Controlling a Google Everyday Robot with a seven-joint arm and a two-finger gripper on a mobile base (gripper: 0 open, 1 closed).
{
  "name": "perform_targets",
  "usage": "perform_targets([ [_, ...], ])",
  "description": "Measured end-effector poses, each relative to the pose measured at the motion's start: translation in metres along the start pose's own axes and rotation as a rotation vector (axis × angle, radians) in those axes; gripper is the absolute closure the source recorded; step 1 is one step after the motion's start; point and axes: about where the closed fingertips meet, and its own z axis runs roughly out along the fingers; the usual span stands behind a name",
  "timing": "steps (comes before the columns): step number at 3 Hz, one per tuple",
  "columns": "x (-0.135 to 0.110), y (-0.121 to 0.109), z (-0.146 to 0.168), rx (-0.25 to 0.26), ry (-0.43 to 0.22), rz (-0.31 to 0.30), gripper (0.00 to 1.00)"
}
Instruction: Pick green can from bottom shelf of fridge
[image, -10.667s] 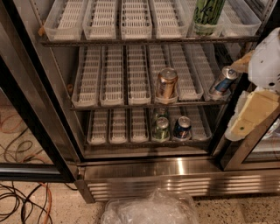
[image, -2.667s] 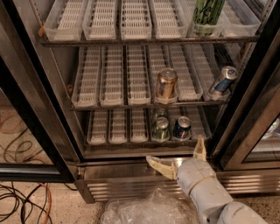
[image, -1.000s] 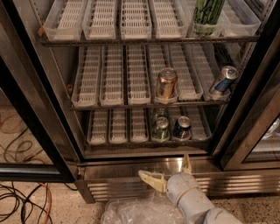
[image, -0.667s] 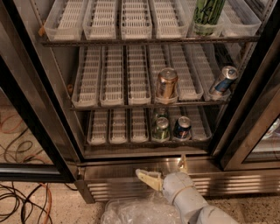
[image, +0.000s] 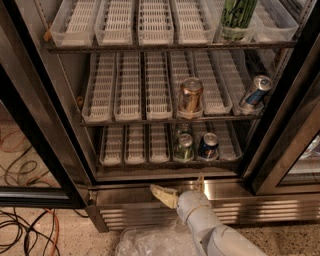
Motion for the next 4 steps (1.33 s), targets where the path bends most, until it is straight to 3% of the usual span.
perform_targets([
  [2,0.001,-0.002,0.008,0.015,-0.012,-0.010,0.00],
  [4,-0.011,-0.021,0.021,0.093,-0.075,-0.022,0.00],
])
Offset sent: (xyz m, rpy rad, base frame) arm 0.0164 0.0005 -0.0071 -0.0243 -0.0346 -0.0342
